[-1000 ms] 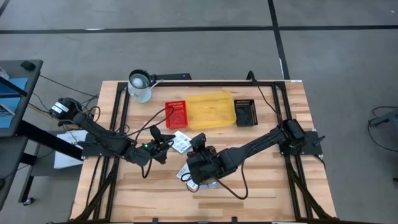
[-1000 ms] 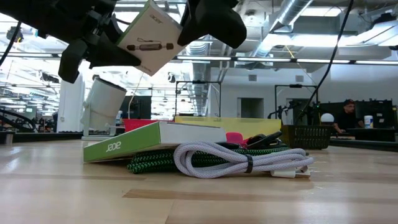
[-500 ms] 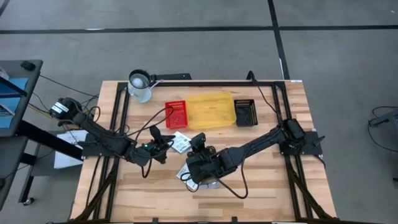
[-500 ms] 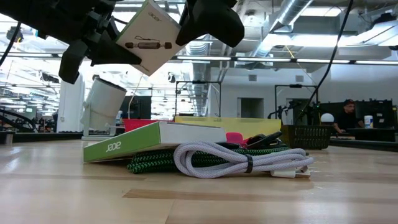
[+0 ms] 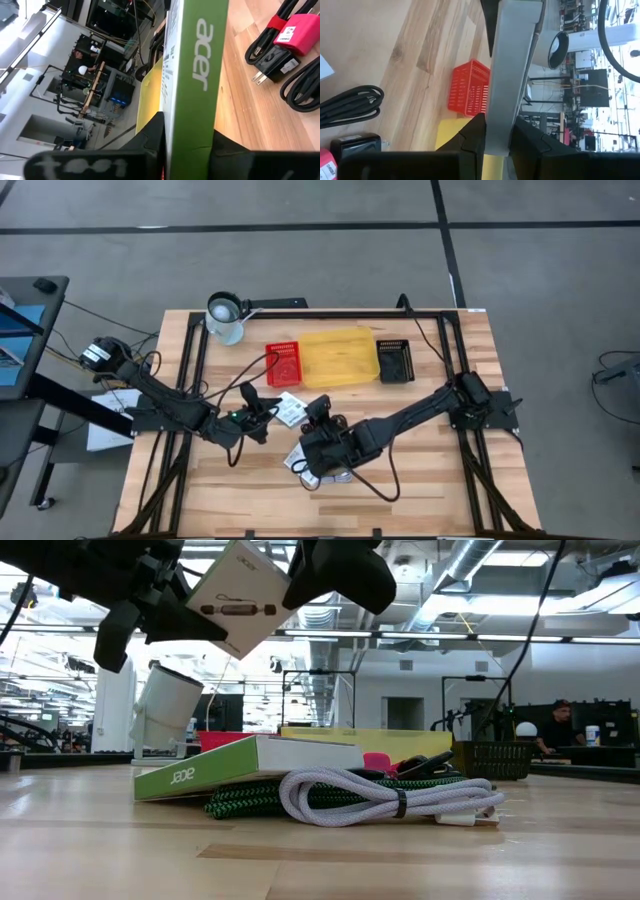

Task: Pick and place items into bin
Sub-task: Put the top white card reader box into the red bin

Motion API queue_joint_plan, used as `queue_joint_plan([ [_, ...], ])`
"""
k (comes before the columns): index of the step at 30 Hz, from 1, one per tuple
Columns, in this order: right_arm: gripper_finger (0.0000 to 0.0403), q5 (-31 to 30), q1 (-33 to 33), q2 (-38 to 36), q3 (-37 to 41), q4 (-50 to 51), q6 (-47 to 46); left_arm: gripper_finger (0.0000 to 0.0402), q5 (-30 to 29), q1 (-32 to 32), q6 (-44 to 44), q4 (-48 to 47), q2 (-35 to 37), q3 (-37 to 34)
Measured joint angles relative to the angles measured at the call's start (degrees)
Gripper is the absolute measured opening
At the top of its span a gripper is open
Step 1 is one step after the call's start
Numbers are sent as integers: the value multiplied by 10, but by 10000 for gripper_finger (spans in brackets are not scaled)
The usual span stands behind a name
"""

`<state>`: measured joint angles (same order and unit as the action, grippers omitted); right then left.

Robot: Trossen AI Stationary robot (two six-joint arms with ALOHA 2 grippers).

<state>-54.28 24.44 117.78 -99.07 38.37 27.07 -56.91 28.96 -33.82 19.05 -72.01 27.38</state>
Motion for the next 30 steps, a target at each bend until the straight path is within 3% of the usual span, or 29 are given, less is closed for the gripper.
queue_joint_plan([
  [30, 73, -32, 21, 0, -1, 21, 4, 37, 3, -1, 22, 0, 0, 2],
])
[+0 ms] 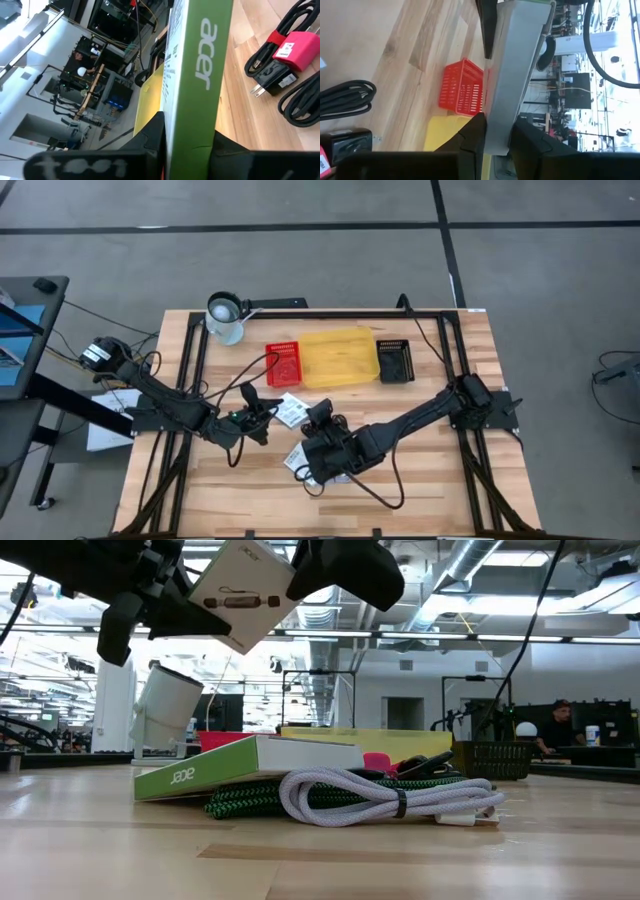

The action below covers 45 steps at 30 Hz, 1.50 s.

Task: Pick and place items into bin
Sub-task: Put the top white card reader box into the red bin

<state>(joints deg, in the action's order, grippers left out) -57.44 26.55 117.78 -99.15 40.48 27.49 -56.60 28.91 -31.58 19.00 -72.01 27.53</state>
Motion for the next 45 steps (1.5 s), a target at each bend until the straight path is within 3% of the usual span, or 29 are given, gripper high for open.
queue_joint_plan([
  [12, 202, 1, 8, -1, 2, 30, 2, 36, -27, 0, 21, -15, 0, -3],
  [17, 221, -39, 30, -1, 2, 67, -2, 36, -77, -8, 50, -20, 0, -3],
  [22, 220, -90, 51, -1, 1, 106, -37, 36, -93, -44, 143, -21, 0, -3],
  [33, 216, -93, 72, -34, 2, 221, -196, 36, 24, -141, 354, -46, 0, -2],
  [40, 216, -81, 66, -54, 1, 306, -304, 36, 93, -193, 497, -130, 0, -2],
  [45, 216, -69, 56, -63, 0, 359, -354, 36, 143, -222, 538, -173, 1, 0],
])
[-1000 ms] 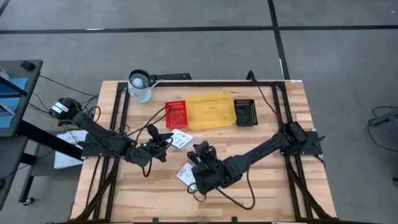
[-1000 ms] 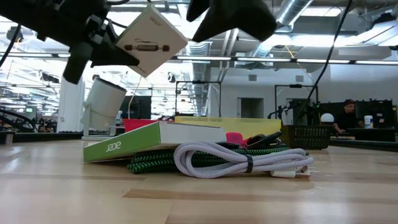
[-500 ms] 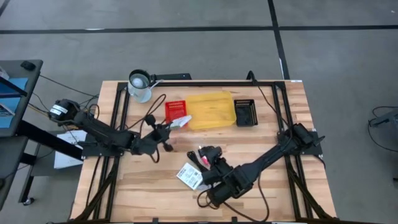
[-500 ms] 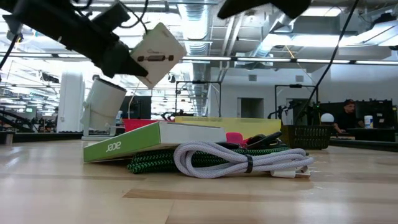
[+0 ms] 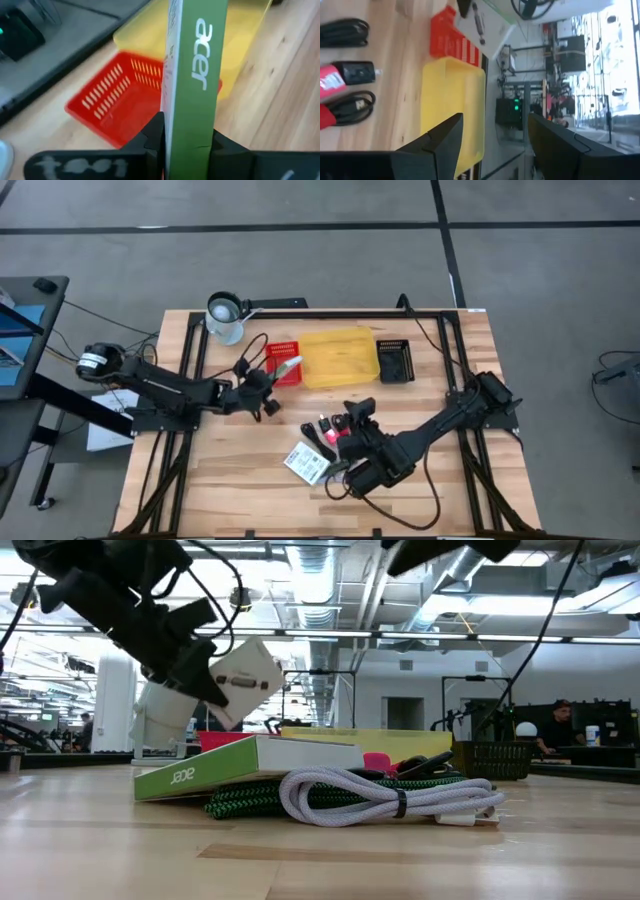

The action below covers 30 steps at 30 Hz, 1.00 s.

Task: Pick and place items into bin
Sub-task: Put the top white card reader box into the red bin

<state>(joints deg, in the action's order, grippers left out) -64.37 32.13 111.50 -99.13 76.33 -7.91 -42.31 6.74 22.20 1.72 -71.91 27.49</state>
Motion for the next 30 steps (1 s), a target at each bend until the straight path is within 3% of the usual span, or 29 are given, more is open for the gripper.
queue_joint_plan([
  [5, 216, 11, -12, 1, 1, 47, -33, 36, 24, -21, 37, -141, 1, 61],
  [12, 216, 47, -27, 1, 1, 60, -43, 36, 15, -26, 39, -325, 0, 196],
  [15, 216, 50, -27, 2, 1, 64, -43, 36, 42, -38, 38, -399, -1, 253],
  [21, 216, 77, -26, 2, 1, 116, -81, 36, 131, -72, -56, -491, -1, 329],
  [30, 216, 121, -25, 2, 1, 137, -121, 36, 191, -148, -244, -560, -1, 355],
])
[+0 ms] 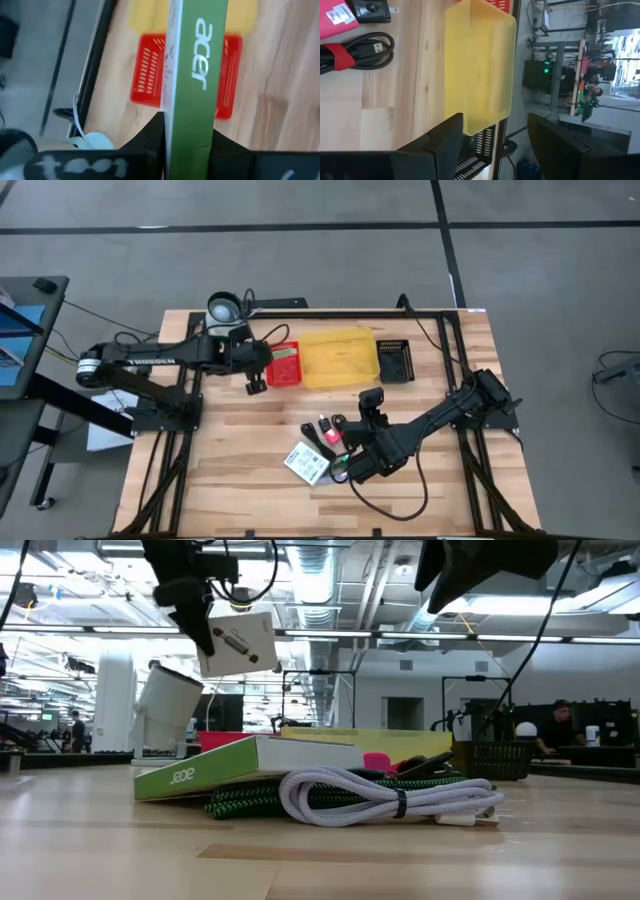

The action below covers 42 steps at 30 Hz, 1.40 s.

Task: Pick and place items into bin
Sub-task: Put the top white card reader box into the red bin

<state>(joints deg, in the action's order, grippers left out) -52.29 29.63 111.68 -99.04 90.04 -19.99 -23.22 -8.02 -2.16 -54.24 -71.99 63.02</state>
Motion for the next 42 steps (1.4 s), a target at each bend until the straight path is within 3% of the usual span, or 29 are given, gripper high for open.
queue_joint_plan([
  [9, 216, 7, 0, 0, 0, 0, 3, 36, 29, -22, -314, -1, 0, 0],
  [14, 216, 13, 0, 0, 0, 0, 3, 36, 15, -22, -535, 0, -5, 0],
  [19, 216, 13, 0, 0, 0, 0, 3, 36, -11, -32, -661, 28, -21, 0],
  [30, 216, 14, -2, 1, 0, -2, 0, 37, -13, -102, -793, 46, -84, 0],
  [42, 216, 14, -8, 1, 0, -7, -10, 39, -30, -104, -893, 96, -107, 0],
])
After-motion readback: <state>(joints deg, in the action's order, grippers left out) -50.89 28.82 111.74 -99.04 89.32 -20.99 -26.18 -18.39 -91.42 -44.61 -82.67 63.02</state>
